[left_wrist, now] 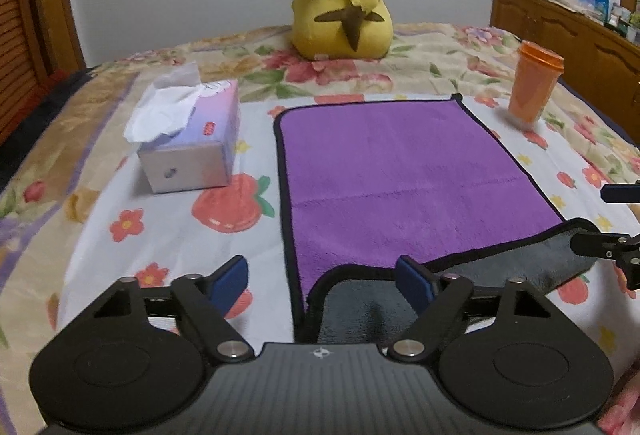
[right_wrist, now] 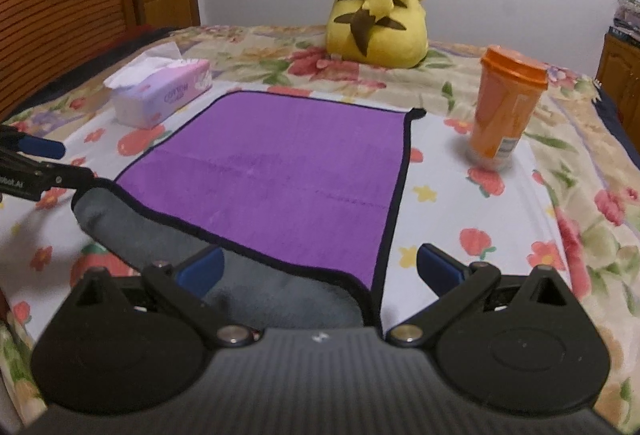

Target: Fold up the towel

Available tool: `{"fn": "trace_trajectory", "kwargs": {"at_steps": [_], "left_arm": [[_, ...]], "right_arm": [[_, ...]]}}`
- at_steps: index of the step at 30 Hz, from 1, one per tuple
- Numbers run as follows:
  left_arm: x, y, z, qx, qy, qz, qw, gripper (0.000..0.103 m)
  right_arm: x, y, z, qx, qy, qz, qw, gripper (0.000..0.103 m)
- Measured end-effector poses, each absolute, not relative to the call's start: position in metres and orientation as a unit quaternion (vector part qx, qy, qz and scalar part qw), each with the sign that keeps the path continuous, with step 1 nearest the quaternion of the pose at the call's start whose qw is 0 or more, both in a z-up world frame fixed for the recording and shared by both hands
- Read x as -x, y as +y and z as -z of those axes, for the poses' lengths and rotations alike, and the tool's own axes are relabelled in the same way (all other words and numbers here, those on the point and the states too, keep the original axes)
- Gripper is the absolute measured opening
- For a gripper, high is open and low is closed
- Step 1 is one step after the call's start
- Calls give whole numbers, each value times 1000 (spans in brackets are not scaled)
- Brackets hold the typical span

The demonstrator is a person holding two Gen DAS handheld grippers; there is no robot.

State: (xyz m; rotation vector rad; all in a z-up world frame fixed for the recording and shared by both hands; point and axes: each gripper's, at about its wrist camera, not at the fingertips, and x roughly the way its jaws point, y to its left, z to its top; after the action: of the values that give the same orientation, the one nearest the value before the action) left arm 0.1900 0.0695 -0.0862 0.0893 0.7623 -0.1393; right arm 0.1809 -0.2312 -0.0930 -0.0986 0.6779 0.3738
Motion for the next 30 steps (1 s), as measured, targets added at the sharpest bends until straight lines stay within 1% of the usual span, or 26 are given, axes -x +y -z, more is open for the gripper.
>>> {"fn": "trace_trajectory", "kwargs": {"at_steps": [1, 3, 4, 5, 6, 9, 14, 17, 20, 24, 26, 28, 29, 30], "left_arm": [[-192, 69, 88, -45, 374, 70, 924, 79], [-194, 68, 91, -48, 378, 73, 921, 72], [-196, 68, 93, -48, 381, 75, 920, 70], [-197, 68, 95, -48, 384, 76, 919, 65], [-198, 68, 97, -46, 388, 80, 917, 62], [-200, 67, 101, -44, 397, 87, 913, 58], [-202, 66, 107, -41, 411, 93, 906, 57], [-202, 66, 109, -42, 417, 94, 903, 54], [-202, 66, 110, -40, 421, 96, 901, 49], [-202, 65, 111, -41, 424, 100, 899, 43], [-202, 65, 112, -40, 426, 102, 898, 41], [-201, 65, 112, -36, 427, 104, 897, 38], [-201, 65, 112, -36, 428, 104, 897, 34], [-201, 65, 112, -35, 428, 104, 897, 30]], "right_arm": [[-182, -231, 94, 48, 333, -183, 924, 102], [-184, -231, 96, 47, 339, -185, 921, 102], [-185, -230, 97, 46, 342, -186, 920, 99], [-187, -231, 98, 45, 346, -188, 918, 95], [-188, -231, 100, 44, 350, -189, 916, 88], [-190, -232, 104, 39, 363, -189, 912, 88], [-194, -235, 109, 27, 382, -191, 904, 87], [-196, -237, 111, 18, 394, -193, 899, 85], [-198, -239, 113, 10, 404, -197, 893, 79], [-198, -241, 113, 4, 410, -203, 889, 66], [-199, -242, 114, 3, 413, -203, 888, 62], [-200, -243, 114, 2, 415, -203, 887, 53], [-200, -244, 114, 2, 415, -203, 887, 51], [-201, -244, 114, 3, 416, -202, 887, 46]]}}
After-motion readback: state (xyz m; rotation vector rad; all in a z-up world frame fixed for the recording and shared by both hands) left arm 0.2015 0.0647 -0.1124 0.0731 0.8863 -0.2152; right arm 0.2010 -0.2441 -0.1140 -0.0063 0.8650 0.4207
